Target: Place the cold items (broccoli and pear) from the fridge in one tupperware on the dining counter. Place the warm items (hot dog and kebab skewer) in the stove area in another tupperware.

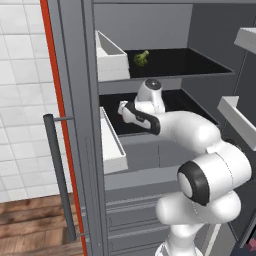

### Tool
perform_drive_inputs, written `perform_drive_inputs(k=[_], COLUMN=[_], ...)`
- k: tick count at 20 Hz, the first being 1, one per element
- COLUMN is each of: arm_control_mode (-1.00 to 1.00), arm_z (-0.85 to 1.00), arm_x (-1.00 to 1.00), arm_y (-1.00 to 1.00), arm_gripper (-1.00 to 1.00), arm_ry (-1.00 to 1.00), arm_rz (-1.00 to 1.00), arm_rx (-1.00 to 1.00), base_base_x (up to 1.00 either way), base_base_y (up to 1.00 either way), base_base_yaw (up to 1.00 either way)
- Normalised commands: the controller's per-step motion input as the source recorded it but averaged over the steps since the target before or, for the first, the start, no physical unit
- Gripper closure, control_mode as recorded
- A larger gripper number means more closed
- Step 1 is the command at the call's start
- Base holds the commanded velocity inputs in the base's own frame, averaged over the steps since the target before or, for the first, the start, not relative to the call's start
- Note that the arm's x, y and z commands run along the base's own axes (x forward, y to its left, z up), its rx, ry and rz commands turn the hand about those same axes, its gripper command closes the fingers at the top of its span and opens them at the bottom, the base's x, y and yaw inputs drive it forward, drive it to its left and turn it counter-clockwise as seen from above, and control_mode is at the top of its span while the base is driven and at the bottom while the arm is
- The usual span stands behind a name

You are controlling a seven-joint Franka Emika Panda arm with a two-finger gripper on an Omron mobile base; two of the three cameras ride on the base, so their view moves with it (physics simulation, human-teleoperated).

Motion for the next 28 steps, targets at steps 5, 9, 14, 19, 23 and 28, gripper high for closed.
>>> perform_drive_inputs(k=[5, 9, 14, 19, 23, 28], arm_control_mode=[-1.00, -1.00, -1.00, -1.00, -1.00, -1.00], arm_z=[-0.11, -0.14, -0.21, -0.11, -0.11, -0.17], arm_x=[0.29, 0.31, 0.25, 0.28, 0.21, 0.08], arm_y=[0.11, 0.09, 0.01, 0.00, 0.00, 0.00], arm_gripper=[-1.00, -1.00, -1.00, -1.00, -1.00, -1.00], arm_ry=[0.00, 0.00, 0.00, 0.00, 0.00, 0.00], arm_rz=[0.00, 0.00, 0.00, 0.00, 0.00, 0.00], arm_rx=[0.01, 0.00, 0.00, 0.02, 0.03, 0.03], base_base_x=[0.00, 0.00, 0.00, 0.00, 0.00, 0.00], base_base_y=[0.00, 0.00, 0.00, 0.00, 0.00, 0.00], base_base_yaw=[0.00, 0.00, 0.00, 0.00, 0.00, 0.00])
